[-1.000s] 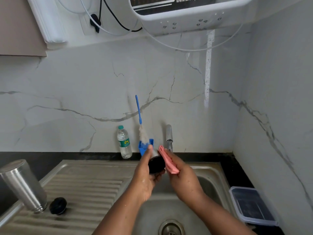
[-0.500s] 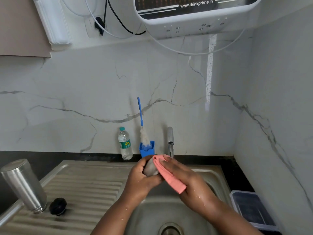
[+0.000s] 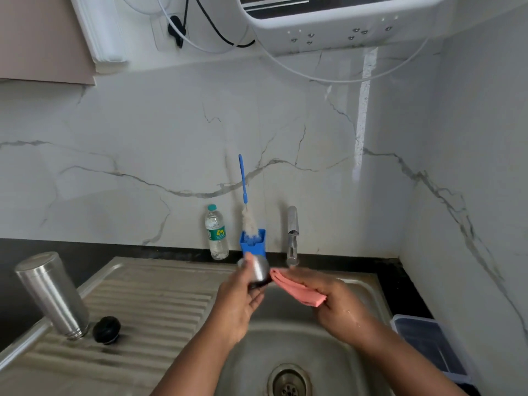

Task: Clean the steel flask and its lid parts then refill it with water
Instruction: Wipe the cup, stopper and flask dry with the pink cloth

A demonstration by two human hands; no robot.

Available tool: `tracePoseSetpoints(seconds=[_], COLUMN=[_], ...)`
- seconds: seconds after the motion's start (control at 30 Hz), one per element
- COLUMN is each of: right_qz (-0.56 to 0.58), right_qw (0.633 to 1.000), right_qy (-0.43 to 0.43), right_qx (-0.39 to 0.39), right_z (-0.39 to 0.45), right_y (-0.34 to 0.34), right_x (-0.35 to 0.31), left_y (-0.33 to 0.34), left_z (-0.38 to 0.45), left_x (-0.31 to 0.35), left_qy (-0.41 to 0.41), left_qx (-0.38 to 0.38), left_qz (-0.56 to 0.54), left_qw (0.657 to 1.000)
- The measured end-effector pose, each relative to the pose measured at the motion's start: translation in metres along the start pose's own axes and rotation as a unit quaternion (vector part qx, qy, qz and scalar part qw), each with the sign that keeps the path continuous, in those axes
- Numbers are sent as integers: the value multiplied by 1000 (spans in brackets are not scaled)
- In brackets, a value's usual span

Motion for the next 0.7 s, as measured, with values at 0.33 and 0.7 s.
tracePoseSetpoints(seconds=[0.33, 0.7], right_qz=[-201, -510], right_qw=[976, 841], right_qy=[80, 104], right_qx=[6, -149], right_z=[9, 59], right_y=[10, 99], right_x=[-36, -30], left_y=[-7, -43], left_z=[2, 20], left_x=[-31, -13], left_qy=[-144, -147], left_qx=[51, -31], left_qz=[-202, -84], left_qw=[967, 985])
Point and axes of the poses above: each hand's wrist, its own z-axis towards the middle knuckle, its own y-axis out of the palm, x = y × z, the point moved 9 cm from there along z, towards the middle knuckle, and after that the axes turned 12 degrees about -x, right-handed, at the moved point
